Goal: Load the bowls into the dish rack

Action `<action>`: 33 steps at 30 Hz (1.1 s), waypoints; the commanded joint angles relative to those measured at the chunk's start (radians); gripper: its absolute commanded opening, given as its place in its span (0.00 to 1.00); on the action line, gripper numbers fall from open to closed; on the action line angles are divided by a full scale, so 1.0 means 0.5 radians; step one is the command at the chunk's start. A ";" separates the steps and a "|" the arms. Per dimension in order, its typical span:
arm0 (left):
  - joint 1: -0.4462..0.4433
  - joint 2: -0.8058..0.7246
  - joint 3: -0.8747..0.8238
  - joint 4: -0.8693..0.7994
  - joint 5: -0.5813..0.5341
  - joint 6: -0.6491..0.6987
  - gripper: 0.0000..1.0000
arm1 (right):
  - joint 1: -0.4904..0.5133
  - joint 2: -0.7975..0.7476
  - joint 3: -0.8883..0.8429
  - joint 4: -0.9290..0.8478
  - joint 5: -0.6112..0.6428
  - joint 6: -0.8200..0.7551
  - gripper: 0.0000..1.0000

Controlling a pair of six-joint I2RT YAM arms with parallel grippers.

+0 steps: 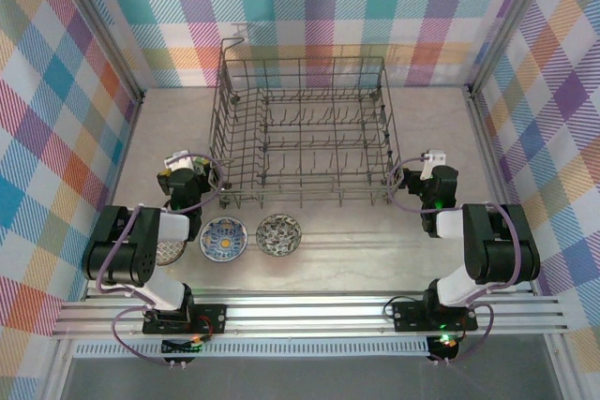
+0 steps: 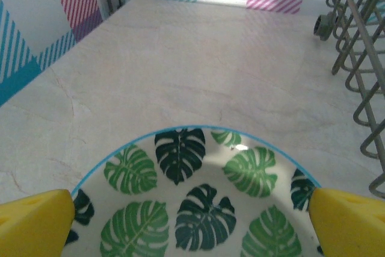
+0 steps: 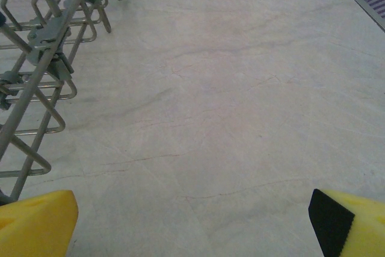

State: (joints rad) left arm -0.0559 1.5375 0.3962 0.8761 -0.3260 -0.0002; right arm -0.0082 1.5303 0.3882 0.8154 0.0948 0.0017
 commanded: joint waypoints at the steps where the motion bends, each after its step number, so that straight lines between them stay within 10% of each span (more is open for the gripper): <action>1: 0.009 -0.189 -0.001 -0.195 0.207 -0.072 1.00 | 0.029 -0.181 0.023 -0.068 -0.025 0.092 0.99; 15: 0.062 -0.955 0.380 -1.286 0.133 -0.156 1.00 | 0.031 -1.135 0.325 -1.401 0.030 0.296 0.99; 33: 0.001 -1.510 1.052 -3.060 0.705 -0.318 0.87 | 0.084 -1.420 0.873 -2.547 -1.031 0.438 0.92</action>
State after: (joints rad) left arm -0.0399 0.8074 0.8680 -0.4416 -0.0544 -0.1505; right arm 0.0181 0.8219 0.7799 -0.3546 -0.2878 0.1963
